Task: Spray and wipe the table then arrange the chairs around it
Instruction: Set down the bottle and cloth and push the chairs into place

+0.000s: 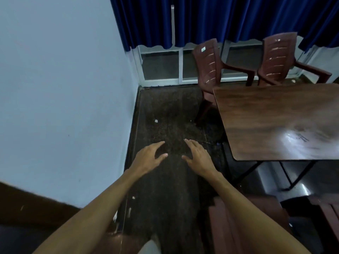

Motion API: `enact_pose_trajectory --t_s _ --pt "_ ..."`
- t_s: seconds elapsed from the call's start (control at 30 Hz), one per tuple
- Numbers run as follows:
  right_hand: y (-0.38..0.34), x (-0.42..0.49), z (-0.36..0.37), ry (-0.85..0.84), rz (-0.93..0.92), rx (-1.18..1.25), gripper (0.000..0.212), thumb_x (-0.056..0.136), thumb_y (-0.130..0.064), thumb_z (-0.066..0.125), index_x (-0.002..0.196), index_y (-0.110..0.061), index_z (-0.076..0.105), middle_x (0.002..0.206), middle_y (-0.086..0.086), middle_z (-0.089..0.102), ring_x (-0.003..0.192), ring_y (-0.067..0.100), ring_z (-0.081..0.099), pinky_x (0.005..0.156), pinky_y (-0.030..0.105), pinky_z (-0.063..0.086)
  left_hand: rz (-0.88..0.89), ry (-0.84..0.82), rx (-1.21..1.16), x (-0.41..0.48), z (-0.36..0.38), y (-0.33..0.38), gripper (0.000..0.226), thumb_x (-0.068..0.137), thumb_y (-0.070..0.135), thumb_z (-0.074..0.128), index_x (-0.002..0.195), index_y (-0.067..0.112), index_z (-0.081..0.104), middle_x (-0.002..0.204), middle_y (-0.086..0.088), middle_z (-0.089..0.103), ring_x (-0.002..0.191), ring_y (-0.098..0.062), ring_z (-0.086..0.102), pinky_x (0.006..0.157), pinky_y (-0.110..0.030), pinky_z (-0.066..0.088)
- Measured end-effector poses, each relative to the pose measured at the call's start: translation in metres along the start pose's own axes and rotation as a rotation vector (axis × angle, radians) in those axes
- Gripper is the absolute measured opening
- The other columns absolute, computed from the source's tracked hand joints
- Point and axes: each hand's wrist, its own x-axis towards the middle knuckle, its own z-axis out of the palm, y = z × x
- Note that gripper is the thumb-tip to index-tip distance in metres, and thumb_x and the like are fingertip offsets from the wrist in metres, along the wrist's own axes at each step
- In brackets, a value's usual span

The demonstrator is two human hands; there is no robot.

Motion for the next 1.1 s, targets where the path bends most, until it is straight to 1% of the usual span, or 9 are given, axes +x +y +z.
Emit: enact_pose_trajectory --t_s 0.13,0.23,0.3,0.4,0.57,0.67,0.83,1.0,1.1 --pt "-0.008 0.112 0.003 0.054 -0.022 -0.028 0.073 0.094 -0.038 0.065 0.156 -0.022 0.029 0.159 0.006 0.034 0.146 0.023 0.033 0.118 0.041 0.03 0.042 0.018 0.007 0.112 -0.028 -0.042 0.066 0.102 0.05 0.062 0.16 0.024 0.043 0.162 -0.004 0.048 0.147 -0.026 0.048 0.12 -0.046 0.04" --pt "-0.014 0.199 -0.002 0.079 0.013 -0.015 0.073 0.095 -0.037 0.065 0.156 -0.022 0.029 0.159 0.005 0.034 0.147 0.021 0.032 0.119 0.038 0.027 0.087 0.026 0.0 0.202 -0.06 -0.067 0.067 0.102 0.05 0.062 0.16 0.023 0.043 0.162 -0.004 0.049 0.147 -0.026 0.049 0.119 -0.046 0.042" --pt "-0.02 0.265 -0.009 0.091 0.041 -0.015 0.074 0.094 -0.038 0.065 0.156 -0.022 0.029 0.159 0.005 0.035 0.147 0.02 0.032 0.12 0.038 0.028 0.107 0.003 0.007 0.269 -0.086 -0.081 0.067 0.102 0.049 0.062 0.16 0.023 0.042 0.162 -0.004 0.049 0.147 -0.025 0.049 0.118 -0.045 0.041" --pt "-0.022 0.328 -0.027 0.123 0.066 -0.013 0.073 0.094 -0.036 0.066 0.156 -0.021 0.03 0.158 0.005 0.036 0.146 0.021 0.033 0.12 0.039 0.029 0.164 -0.012 0.048 0.341 -0.117 -0.086 0.066 0.102 0.048 0.063 0.16 0.023 0.042 0.16 -0.004 0.051 0.145 -0.024 0.051 0.117 -0.045 0.042" --pt "-0.01 0.456 -0.052 0.2 0.123 -0.014 0.072 0.093 -0.034 0.067 0.155 -0.019 0.033 0.156 0.008 0.04 0.144 0.023 0.036 0.117 0.035 0.028 0.292 -0.057 0.082 0.49 -0.157 -0.083 0.066 0.103 0.048 0.061 0.161 0.023 0.041 0.163 -0.003 0.047 0.148 -0.024 0.047 0.119 -0.047 0.04" --pt "0.009 0.532 -0.058 0.233 0.157 0.006 0.071 0.093 -0.032 0.067 0.154 -0.017 0.033 0.155 0.009 0.04 0.144 0.024 0.036 0.118 0.036 0.028 0.35 -0.083 0.105 0.582 -0.164 -0.085 0.066 0.103 0.048 0.061 0.161 0.024 0.041 0.163 -0.003 0.047 0.148 -0.023 0.046 0.12 -0.047 0.039" --pt "0.049 0.658 -0.079 0.284 0.253 0.062 0.07 0.091 -0.03 0.07 0.152 -0.014 0.038 0.151 0.01 0.045 0.14 0.024 0.042 0.115 0.036 0.033 0.421 -0.155 0.151 0.736 -0.173 -0.081 0.068 0.101 0.054 0.06 0.161 0.028 0.041 0.162 -0.002 0.048 0.148 -0.022 0.047 0.12 -0.048 0.042" --pt "0.079 0.77 -0.116 0.338 0.362 0.085 0.069 0.092 -0.031 0.069 0.151 -0.013 0.039 0.15 0.01 0.046 0.139 0.025 0.044 0.114 0.038 0.037 0.513 -0.228 0.162 0.883 -0.195 -0.057 0.066 0.101 0.05 0.063 0.159 0.025 0.044 0.16 -0.001 0.051 0.147 -0.021 0.049 0.119 -0.046 0.042" --pt "0.096 0.822 -0.135 0.383 0.441 0.105 0.068 0.093 -0.035 0.066 0.152 -0.014 0.038 0.152 0.008 0.044 0.14 0.025 0.042 0.114 0.038 0.036 0.594 -0.241 0.139 0.965 -0.204 -0.039 0.064 0.1 0.046 0.066 0.157 0.024 0.048 0.158 -0.002 0.054 0.144 -0.023 0.052 0.119 -0.043 0.043"
